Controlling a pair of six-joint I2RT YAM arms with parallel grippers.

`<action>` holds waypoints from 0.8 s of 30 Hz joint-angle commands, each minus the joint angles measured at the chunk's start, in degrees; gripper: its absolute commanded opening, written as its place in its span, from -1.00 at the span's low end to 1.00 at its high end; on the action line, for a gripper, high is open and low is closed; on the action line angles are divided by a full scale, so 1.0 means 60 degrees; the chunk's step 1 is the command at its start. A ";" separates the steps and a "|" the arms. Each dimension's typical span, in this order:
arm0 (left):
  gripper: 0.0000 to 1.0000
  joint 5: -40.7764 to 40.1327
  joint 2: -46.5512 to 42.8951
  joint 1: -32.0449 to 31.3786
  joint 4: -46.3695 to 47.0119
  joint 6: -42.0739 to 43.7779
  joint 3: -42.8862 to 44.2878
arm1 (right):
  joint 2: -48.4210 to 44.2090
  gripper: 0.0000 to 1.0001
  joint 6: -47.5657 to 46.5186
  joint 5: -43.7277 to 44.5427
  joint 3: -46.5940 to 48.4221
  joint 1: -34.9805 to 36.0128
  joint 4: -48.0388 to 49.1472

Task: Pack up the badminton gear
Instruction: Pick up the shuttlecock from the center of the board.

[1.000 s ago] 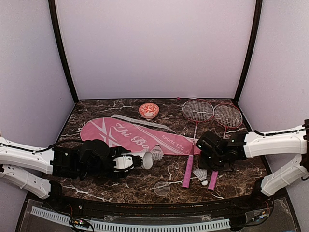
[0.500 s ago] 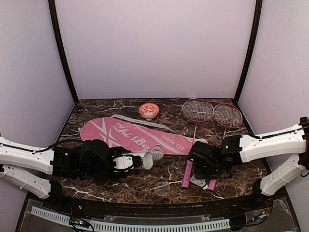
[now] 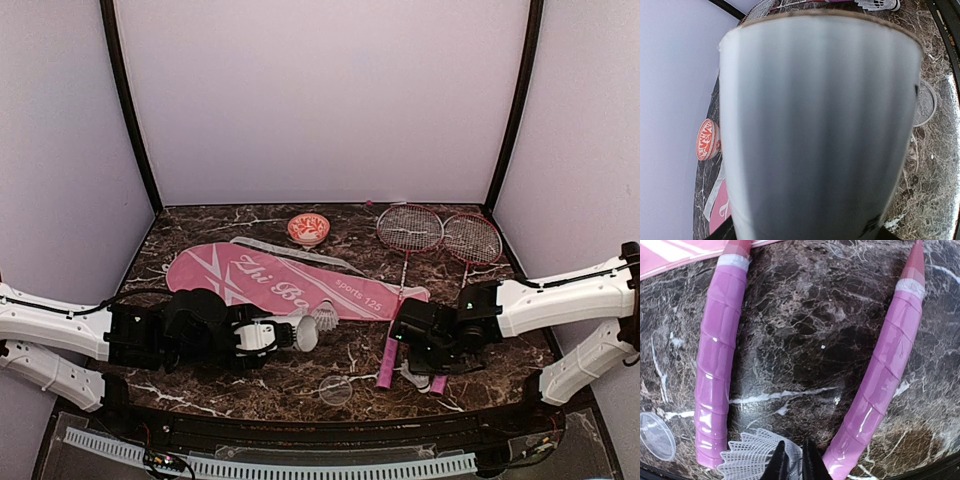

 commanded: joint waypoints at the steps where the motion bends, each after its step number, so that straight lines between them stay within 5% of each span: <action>1: 0.28 0.0156 -0.0209 0.0009 0.0034 -0.0246 0.0314 | -0.0177 -0.89 0.0115 0.0262 0.0281 0.0091 -0.0415; 17: 0.28 0.0120 -0.0127 0.0009 0.0034 -0.0246 0.0314 | -0.0686 -1.00 0.0079 0.1022 0.0786 0.0094 -0.0986; 24: 0.28 0.0128 -0.0121 0.0009 0.0020 -0.0261 0.0318 | -0.1263 -1.00 -0.0414 0.1156 0.0418 0.0047 0.0504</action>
